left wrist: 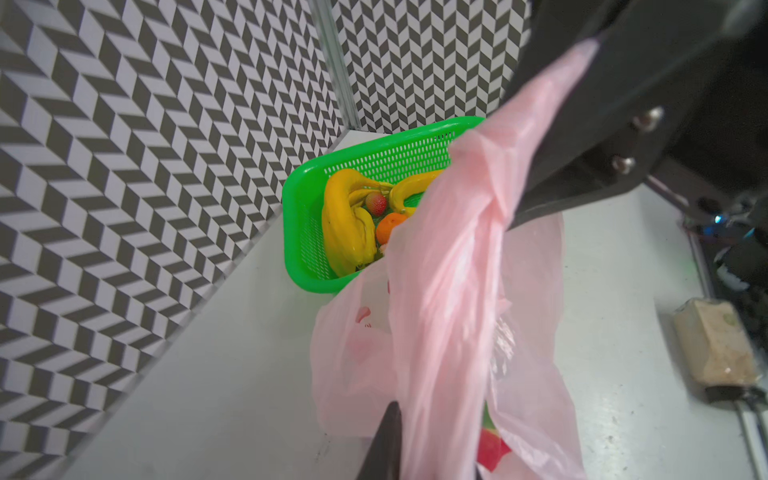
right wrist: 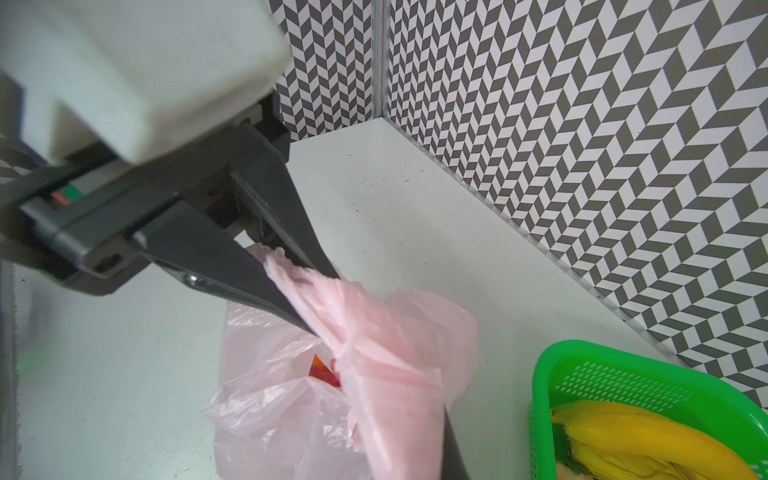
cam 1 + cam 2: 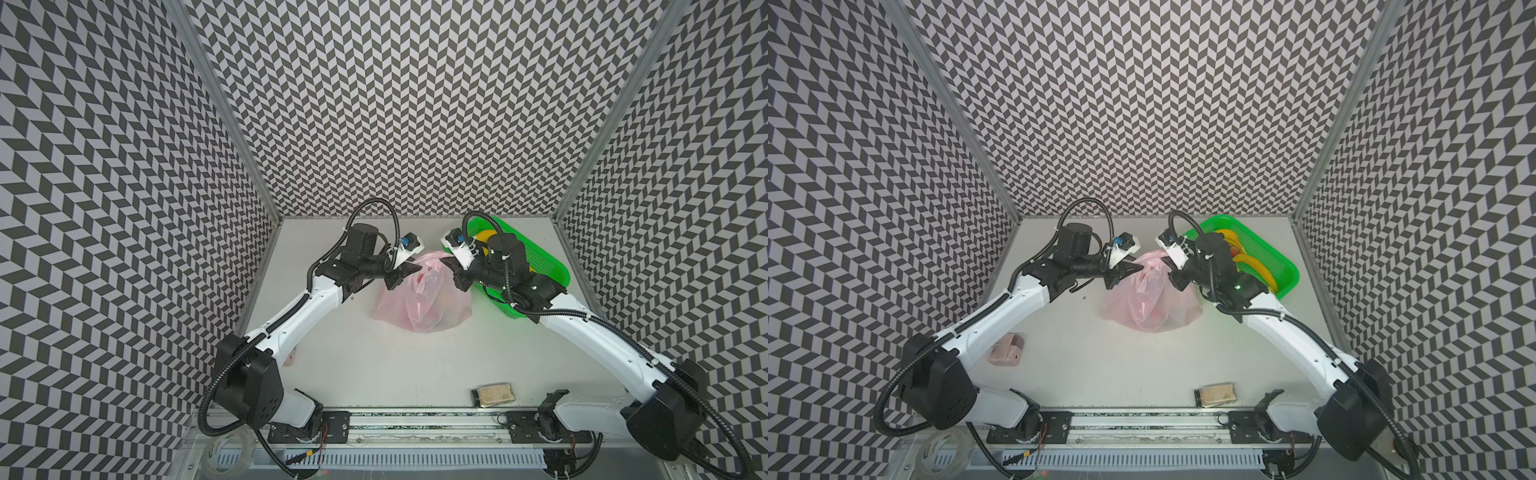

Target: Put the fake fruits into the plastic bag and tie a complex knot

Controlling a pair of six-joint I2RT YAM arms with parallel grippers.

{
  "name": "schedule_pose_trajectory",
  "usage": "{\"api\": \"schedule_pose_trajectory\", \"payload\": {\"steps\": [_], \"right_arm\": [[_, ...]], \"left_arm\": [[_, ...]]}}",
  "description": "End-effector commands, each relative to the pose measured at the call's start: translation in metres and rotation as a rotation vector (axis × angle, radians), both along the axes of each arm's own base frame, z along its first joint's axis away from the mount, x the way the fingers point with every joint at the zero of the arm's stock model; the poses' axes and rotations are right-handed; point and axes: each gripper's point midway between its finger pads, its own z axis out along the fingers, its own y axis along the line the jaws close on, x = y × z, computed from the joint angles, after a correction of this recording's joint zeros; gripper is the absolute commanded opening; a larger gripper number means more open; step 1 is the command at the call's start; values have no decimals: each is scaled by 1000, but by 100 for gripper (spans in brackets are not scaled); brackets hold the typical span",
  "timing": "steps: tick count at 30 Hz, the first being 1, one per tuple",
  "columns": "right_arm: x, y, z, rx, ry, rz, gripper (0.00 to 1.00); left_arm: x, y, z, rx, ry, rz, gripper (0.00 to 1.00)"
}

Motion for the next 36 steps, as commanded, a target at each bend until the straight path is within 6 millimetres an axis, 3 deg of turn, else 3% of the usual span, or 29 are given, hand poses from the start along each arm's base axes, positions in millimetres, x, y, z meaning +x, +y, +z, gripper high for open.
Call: {"api": "schedule_pose_trajectory", "payload": {"steps": [1, 9, 20, 30, 36], "right_arm": [[8, -8, 32, 45, -115, -60, 0], [25, -28, 25, -28, -144, -197, 0], [30, -23, 33, 97, -159, -240, 0], [12, 5, 42, 366, -95, -112, 0], [0, 21, 31, 465, -30, -27, 0]], "left_arm": [[8, 4, -2, 1, 13, 54, 0], [13, 14, 4, -15, 48, 131, 0], [-7, 9, 10, -64, 94, 69, 0], [-30, -6, 13, -101, 104, -27, 0], [-33, -8, 12, -125, 98, -38, 0]]}}
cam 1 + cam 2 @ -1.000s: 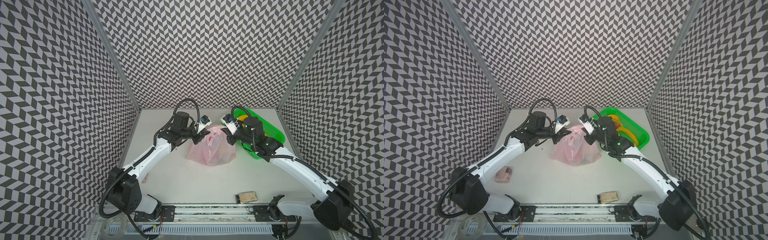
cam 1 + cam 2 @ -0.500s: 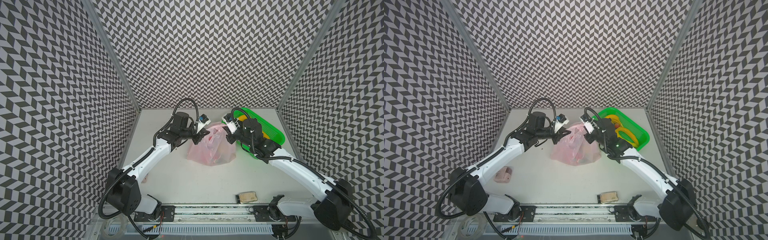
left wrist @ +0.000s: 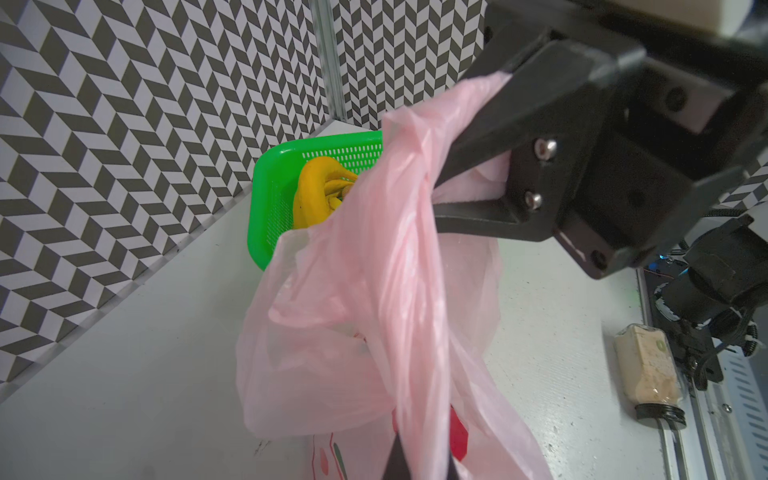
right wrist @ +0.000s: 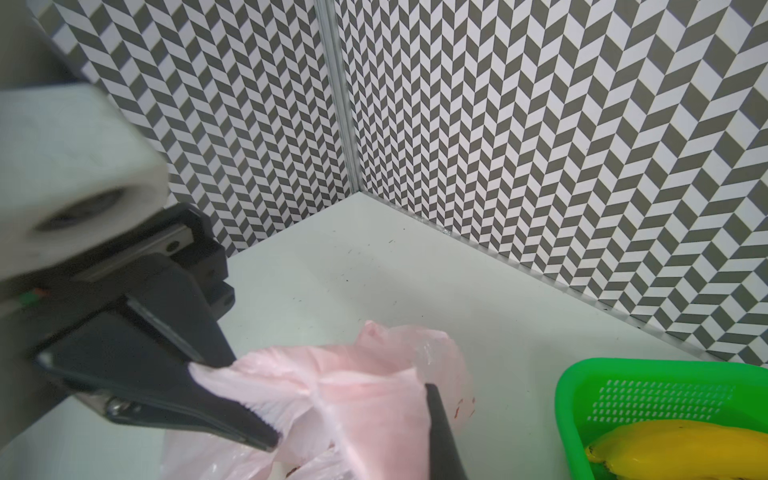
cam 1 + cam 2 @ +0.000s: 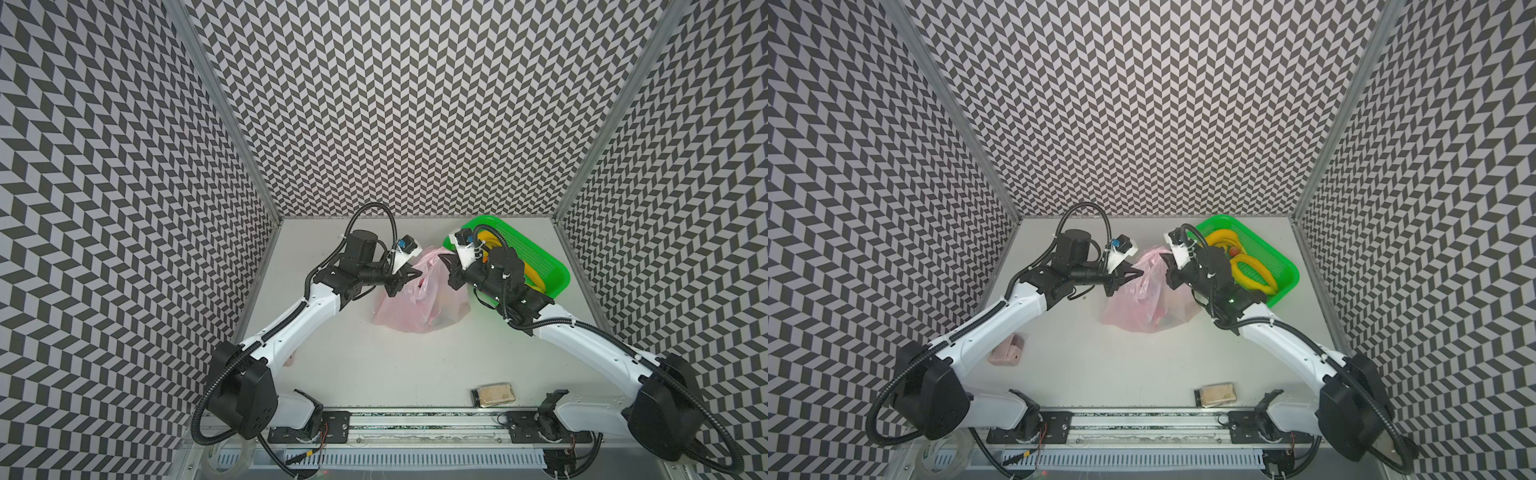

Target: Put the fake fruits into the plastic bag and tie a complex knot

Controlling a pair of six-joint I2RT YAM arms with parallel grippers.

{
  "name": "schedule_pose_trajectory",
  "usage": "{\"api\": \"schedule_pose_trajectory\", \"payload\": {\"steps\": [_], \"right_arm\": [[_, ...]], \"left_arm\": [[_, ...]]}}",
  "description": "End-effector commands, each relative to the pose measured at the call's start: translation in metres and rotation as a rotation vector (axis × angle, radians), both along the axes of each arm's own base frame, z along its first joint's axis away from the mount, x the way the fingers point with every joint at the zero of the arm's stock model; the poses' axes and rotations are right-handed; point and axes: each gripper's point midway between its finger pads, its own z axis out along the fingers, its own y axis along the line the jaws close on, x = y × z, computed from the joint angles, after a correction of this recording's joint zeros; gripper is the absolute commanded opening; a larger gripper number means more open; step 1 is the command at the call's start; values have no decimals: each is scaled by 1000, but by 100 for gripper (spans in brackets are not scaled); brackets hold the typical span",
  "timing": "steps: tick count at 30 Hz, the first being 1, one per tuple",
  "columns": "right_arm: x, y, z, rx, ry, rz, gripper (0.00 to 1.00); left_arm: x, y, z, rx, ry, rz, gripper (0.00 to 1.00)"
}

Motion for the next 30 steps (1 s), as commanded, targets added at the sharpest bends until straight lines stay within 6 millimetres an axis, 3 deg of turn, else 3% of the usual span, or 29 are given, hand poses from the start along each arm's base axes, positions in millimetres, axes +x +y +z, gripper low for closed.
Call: {"api": "schedule_pose_trajectory", "payload": {"steps": [1, 10, 16, 21, 25, 30], "right_arm": [[-11, 14, 28, 163, -46, 81, 0], [-25, 32, 15, 283, 17, 183, 0], [-31, 43, 11, 302, 10, 200, 0], [-44, 48, 23, 361, 6, 278, 0], [-50, 44, 30, 385, -7, 288, 0], [-54, 43, 31, 405, -3, 303, 0]], "left_arm": [[-11, -6, 18, -64, -42, -47, 0], [-30, -19, 13, -98, -65, -104, 0], [-32, -26, 10, -120, -66, -109, 0], [-27, -29, -2, -106, -46, -92, 0], [-27, -27, -14, -96, -32, -80, 13], [-32, -22, -9, -139, -53, -68, 26]]}}
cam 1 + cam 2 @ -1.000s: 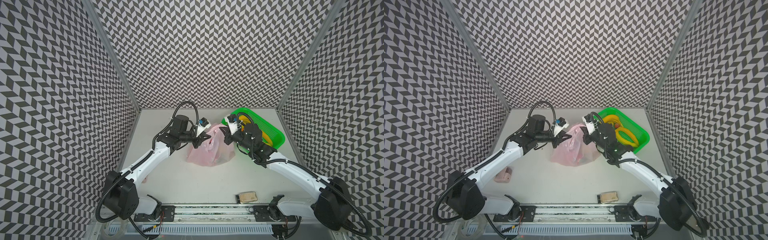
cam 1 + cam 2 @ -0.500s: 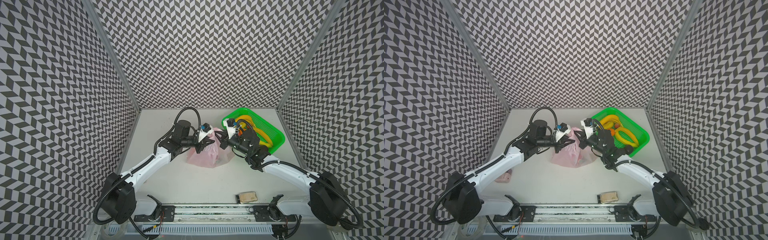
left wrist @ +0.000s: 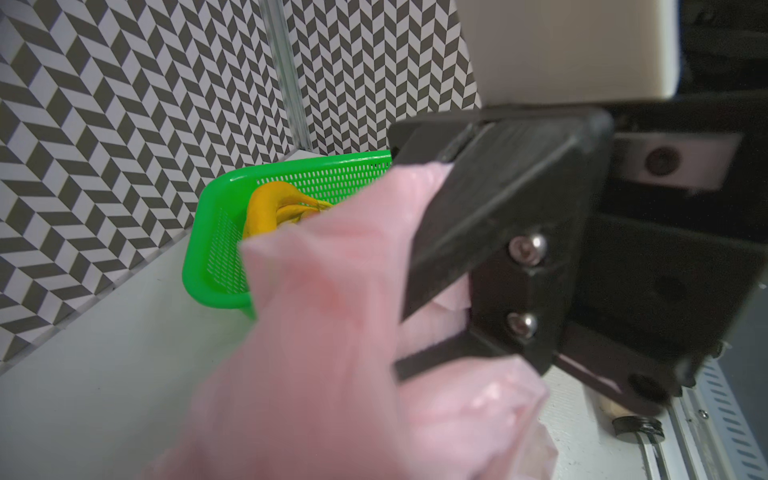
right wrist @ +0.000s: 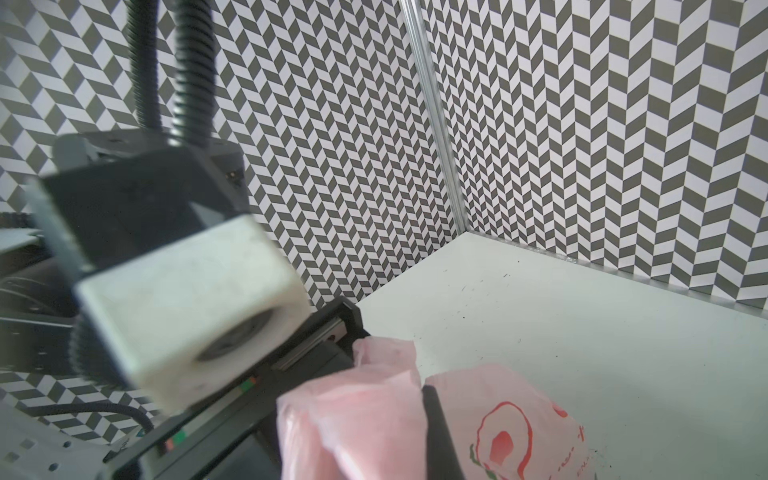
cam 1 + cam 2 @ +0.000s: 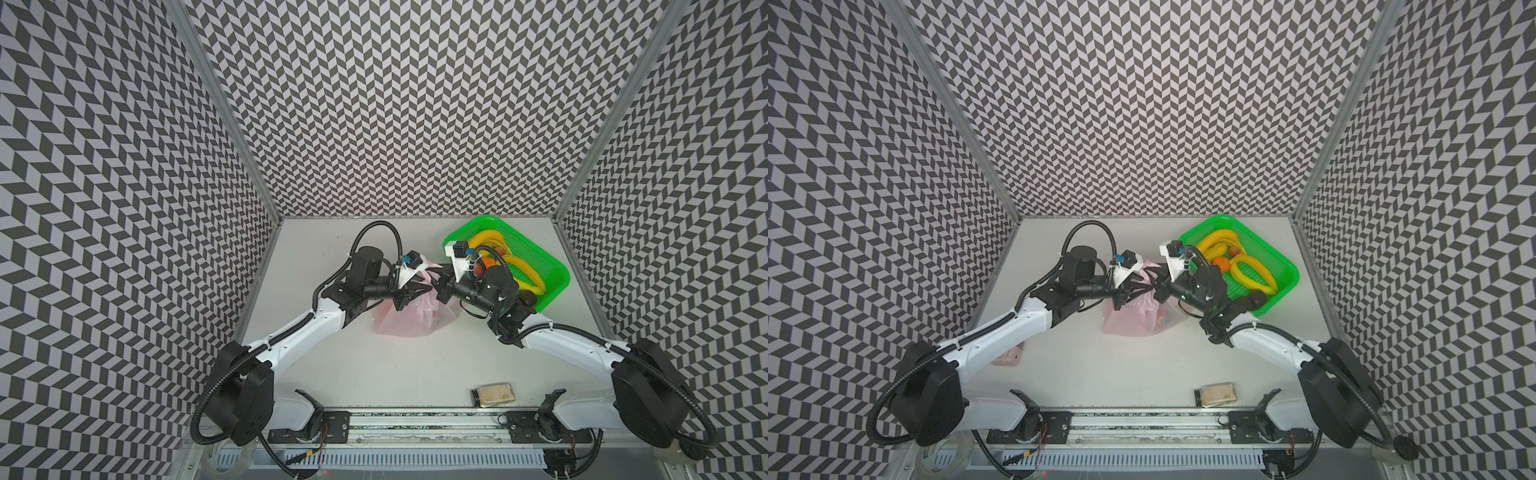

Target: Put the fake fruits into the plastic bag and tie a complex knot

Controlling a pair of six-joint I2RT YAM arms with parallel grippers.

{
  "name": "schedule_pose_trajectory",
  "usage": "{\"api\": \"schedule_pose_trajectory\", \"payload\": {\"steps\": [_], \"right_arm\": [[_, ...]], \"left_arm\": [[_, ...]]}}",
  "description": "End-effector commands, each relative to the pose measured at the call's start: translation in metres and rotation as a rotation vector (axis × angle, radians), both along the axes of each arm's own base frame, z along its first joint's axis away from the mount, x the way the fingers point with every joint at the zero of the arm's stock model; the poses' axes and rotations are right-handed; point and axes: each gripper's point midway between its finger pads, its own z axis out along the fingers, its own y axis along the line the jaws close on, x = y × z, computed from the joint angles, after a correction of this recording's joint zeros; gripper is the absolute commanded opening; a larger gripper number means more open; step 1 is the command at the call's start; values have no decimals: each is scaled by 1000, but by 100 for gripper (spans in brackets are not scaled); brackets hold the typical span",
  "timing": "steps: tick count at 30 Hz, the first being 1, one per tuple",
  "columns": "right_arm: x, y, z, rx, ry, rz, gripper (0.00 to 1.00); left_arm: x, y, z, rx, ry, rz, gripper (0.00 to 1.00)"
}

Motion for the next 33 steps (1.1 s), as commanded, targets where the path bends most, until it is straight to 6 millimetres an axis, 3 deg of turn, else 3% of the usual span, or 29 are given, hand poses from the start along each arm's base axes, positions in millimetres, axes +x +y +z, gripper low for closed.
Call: {"api": "schedule_pose_trajectory", "payload": {"steps": [1, 4, 11, 17, 20, 22, 25, 29, 33], "right_arm": [[-15, -1, 36, 106, -83, 44, 0], [-13, -2, 31, 97, -82, 30, 0], [-15, -3, 25, 87, -88, 32, 0], [-15, -4, 25, 71, -105, 25, 0], [-17, -5, 28, 75, -112, 27, 0], [-17, -5, 29, 76, -116, 30, 0], [-18, -5, 31, 79, -119, 31, 0], [-18, -5, 31, 75, -116, 35, 0], [-18, -5, 30, 71, -118, 32, 0]], "left_arm": [[-4, 3, 14, -55, -37, 11, 32], [-8, 11, 20, -74, -43, 25, 45], [-8, 41, 37, -131, -16, 106, 65], [-14, 71, 74, -234, -25, 148, 79], [-5, 86, 89, -312, 47, 202, 77], [2, 89, 87, -341, 142, 222, 71], [8, 82, 71, -357, 301, 201, 61], [8, 70, 50, -378, 448, 139, 39], [2, 59, 50, -383, 452, 93, 32]]}}
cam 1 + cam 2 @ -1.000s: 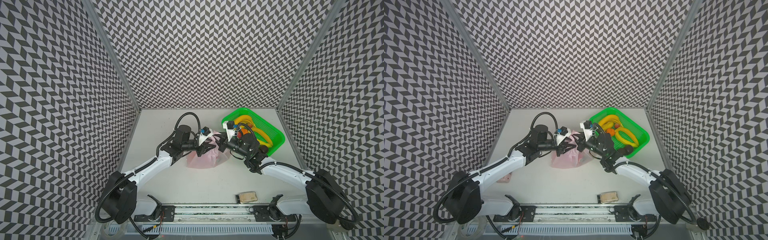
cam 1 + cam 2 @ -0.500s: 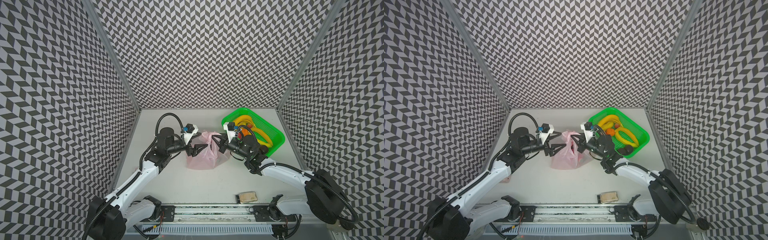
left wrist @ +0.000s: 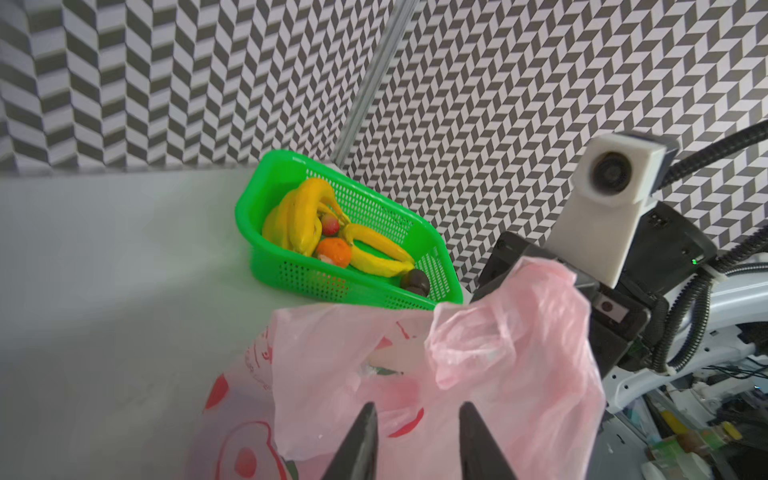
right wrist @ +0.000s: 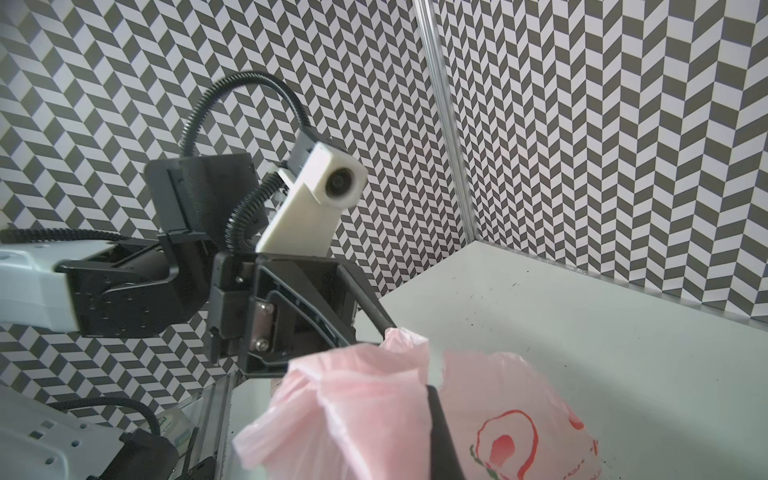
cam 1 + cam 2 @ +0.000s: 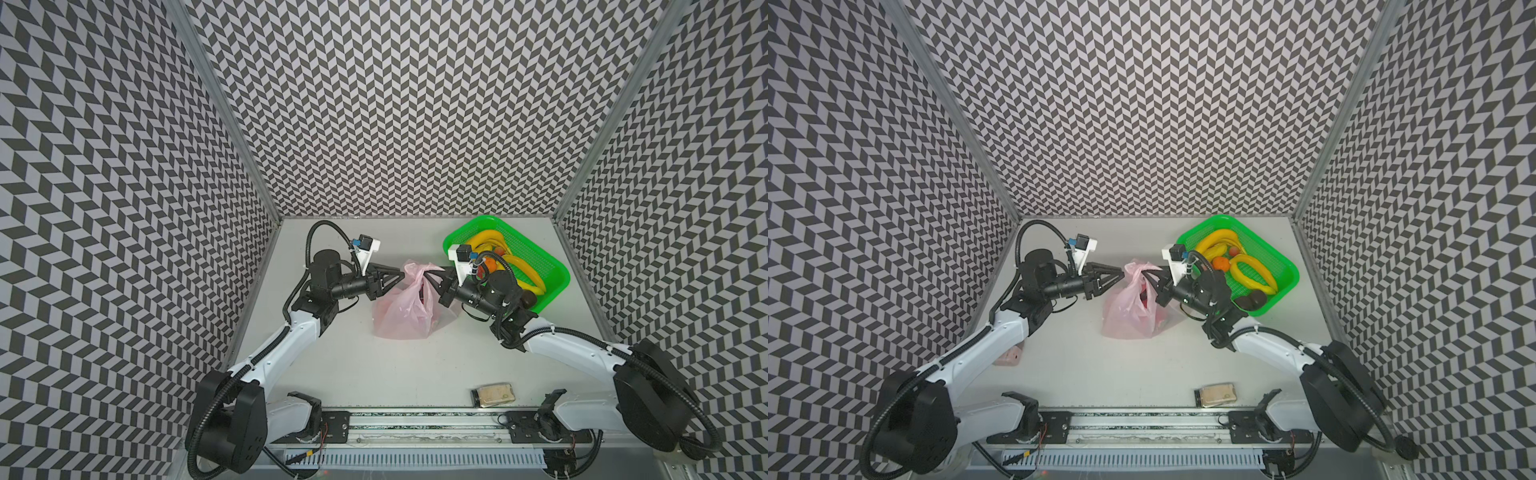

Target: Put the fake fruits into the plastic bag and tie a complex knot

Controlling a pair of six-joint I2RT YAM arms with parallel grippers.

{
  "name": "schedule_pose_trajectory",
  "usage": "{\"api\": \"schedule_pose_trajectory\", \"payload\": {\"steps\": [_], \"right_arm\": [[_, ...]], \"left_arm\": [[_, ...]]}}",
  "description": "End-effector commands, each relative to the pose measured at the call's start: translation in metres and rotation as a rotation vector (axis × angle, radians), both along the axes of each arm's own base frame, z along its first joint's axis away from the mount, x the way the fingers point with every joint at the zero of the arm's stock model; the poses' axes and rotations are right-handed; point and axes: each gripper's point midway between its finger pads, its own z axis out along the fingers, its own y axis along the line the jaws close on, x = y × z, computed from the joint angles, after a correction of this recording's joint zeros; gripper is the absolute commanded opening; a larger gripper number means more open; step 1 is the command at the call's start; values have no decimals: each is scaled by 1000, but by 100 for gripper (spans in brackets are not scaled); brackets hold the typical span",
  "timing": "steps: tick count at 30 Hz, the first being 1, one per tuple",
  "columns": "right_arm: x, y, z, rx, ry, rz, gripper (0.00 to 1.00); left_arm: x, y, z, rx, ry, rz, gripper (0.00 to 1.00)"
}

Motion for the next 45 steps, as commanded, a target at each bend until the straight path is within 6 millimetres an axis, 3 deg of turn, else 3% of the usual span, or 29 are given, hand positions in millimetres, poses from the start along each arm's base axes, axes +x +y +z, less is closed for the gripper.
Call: {"api": "schedule_pose_trajectory", "payload": {"steps": [1, 6, 10, 21, 30, 42, 45], "right_arm": [[-9, -2, 27, 52, -78, 14, 0], [-11, -2, 29, 57, -83, 25, 0], [-14, 0, 30, 60, -83, 41, 0], [-17, 3, 29, 57, -85, 70, 0], [-20, 4, 32, 59, -93, 85, 0], [-11, -6, 36, 50, -83, 8, 0], [-13, -8, 38, 34, -91, 5, 11]], "left_arm": [[-15, -12, 22, -65, -32, -78, 31], [-8, -14, 14, -45, -10, -57, 26], [-2, -16, 10, -44, 2, -45, 36], [-10, -33, 31, -81, -63, -111, 37], [-6, -32, 37, -78, -88, -101, 22], [-7, -32, 23, -47, -68, -98, 0], [-8, -33, 22, -47, -69, -105, 0]]}}
